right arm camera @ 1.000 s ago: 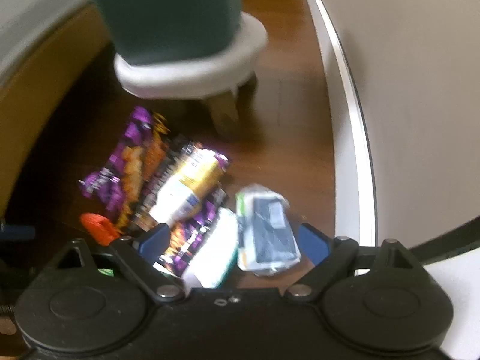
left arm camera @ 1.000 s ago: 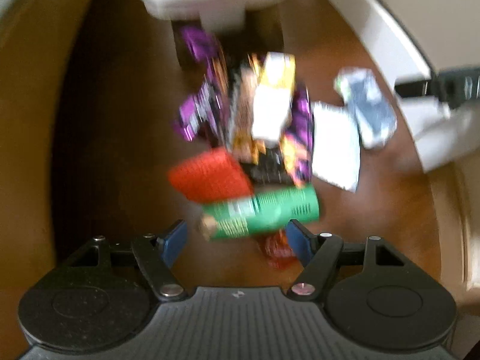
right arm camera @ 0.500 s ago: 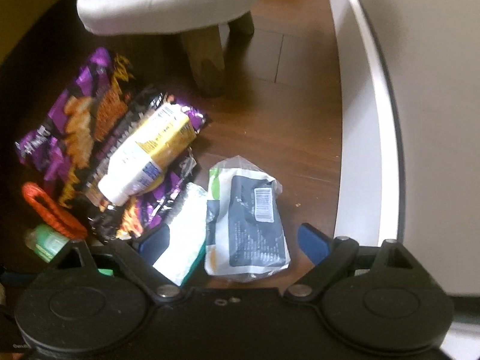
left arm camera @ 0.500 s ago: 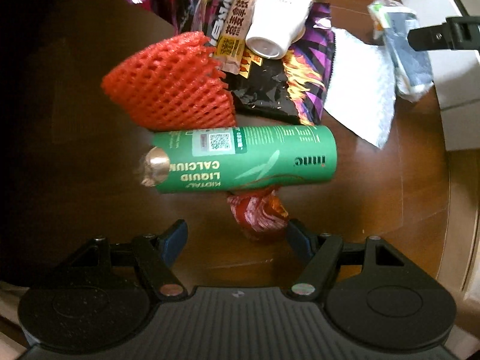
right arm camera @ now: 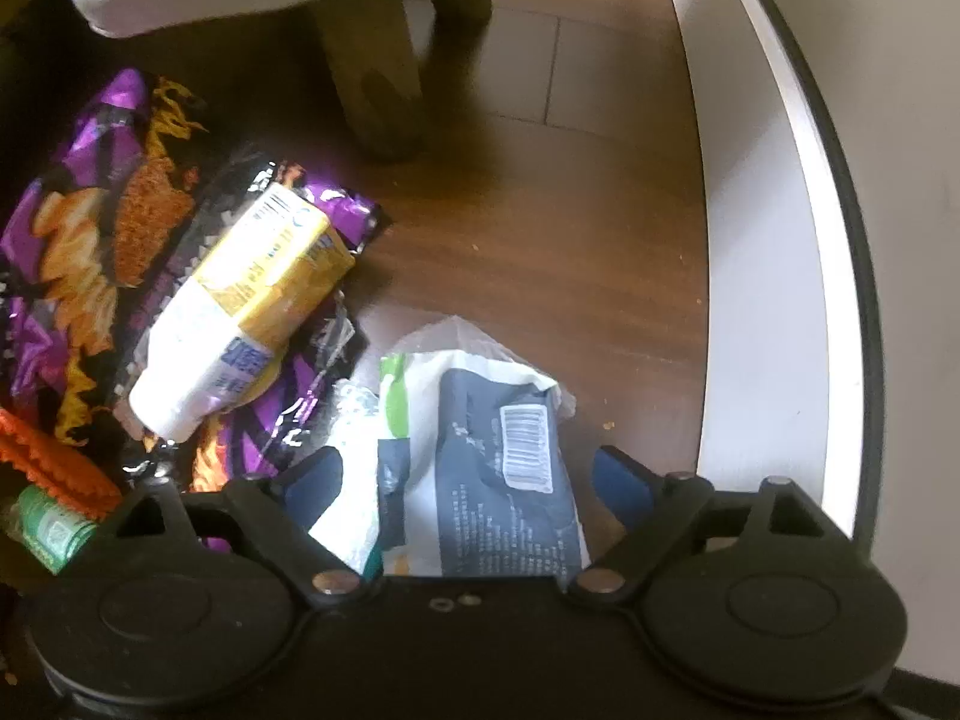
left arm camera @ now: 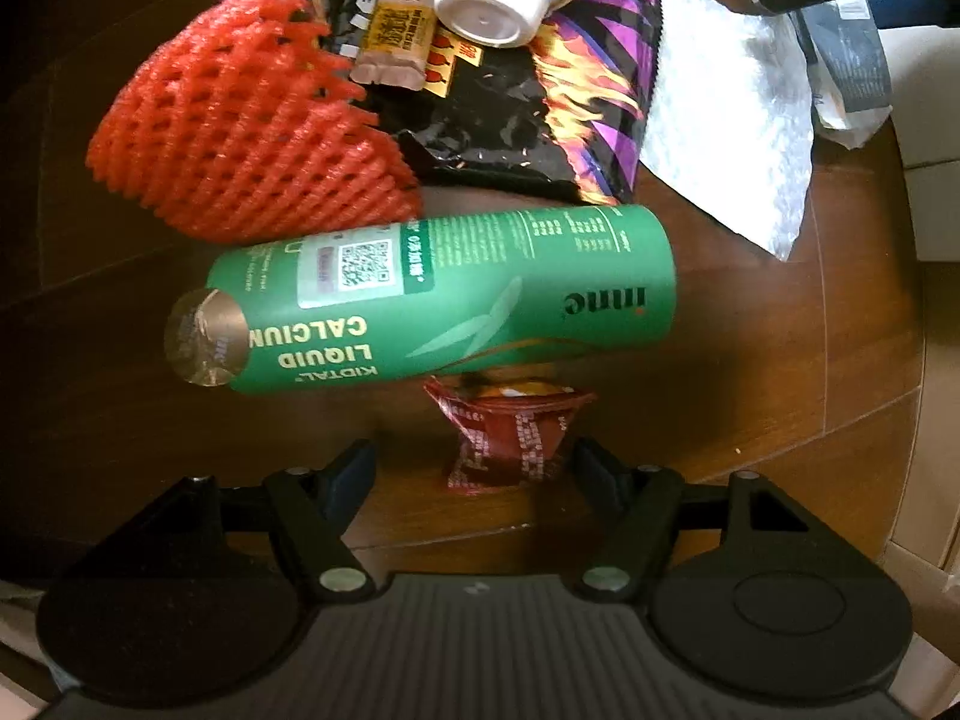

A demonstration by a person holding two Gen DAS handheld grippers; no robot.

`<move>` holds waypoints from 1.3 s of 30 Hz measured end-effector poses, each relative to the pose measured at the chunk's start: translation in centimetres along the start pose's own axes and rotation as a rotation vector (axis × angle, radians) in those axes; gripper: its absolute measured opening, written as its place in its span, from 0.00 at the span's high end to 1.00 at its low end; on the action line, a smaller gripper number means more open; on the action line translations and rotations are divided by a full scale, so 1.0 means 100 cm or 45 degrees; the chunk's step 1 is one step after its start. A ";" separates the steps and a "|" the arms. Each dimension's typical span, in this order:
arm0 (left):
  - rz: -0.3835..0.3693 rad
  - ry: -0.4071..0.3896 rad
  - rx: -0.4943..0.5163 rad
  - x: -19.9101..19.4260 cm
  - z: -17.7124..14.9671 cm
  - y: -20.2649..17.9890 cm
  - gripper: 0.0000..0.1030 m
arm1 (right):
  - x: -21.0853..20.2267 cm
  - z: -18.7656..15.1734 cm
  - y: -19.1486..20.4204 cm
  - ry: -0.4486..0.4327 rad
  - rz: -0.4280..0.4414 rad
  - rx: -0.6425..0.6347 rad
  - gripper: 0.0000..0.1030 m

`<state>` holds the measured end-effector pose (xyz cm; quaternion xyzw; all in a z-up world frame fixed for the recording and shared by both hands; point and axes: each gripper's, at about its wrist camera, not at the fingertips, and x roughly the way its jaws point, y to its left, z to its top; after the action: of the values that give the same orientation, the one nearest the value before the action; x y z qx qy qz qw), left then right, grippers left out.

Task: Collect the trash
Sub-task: 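Grasp red wrapper with left tool while right tool grasps clear snack packet, then lift both held items and carry them over the wastebasket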

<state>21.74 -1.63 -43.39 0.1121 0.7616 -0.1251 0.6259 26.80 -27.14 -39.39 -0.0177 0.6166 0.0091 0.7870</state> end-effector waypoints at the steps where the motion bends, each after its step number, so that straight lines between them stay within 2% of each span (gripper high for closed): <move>1: -0.010 0.010 -0.001 0.001 -0.001 0.000 0.43 | 0.001 0.000 -0.001 0.003 0.001 0.017 0.18; 4: 0.002 0.027 0.002 0.003 -0.002 0.000 0.50 | 0.002 0.001 -0.004 0.009 0.005 0.061 0.29; 7: 0.017 0.034 0.008 0.006 -0.010 0.000 0.51 | 0.000 0.001 -0.008 0.000 0.018 0.113 0.37; 10: 0.021 0.027 0.013 0.007 -0.016 0.002 0.52 | -0.004 0.001 -0.010 -0.011 0.013 0.145 0.51; 12: 0.029 0.019 0.024 0.005 -0.014 -0.002 0.54 | -0.009 -0.001 -0.009 -0.023 0.005 0.150 0.63; 14: 0.029 0.009 0.036 0.001 -0.017 -0.005 0.54 | -0.012 -0.002 -0.008 -0.026 -0.011 0.148 0.83; 16: 0.026 0.001 0.035 0.002 -0.016 -0.007 0.55 | -0.016 -0.004 -0.009 -0.040 -0.026 0.140 0.90; 24: -0.021 -0.067 0.008 -0.025 -0.031 0.001 0.57 | -0.053 -0.016 -0.014 -0.142 -0.033 0.204 0.95; 33: -0.046 -0.237 -0.041 -0.077 -0.042 0.007 0.57 | -0.117 -0.029 -0.010 -0.278 -0.002 0.224 0.96; 39: -0.033 -0.384 -0.046 -0.128 -0.040 -0.002 0.57 | -0.174 -0.031 -0.014 -0.423 0.086 0.302 0.96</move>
<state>20.48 -0.68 -30.04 0.0708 0.6626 -0.1348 0.7334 19.72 -28.49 -23.19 0.0976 0.4753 -0.0344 0.8737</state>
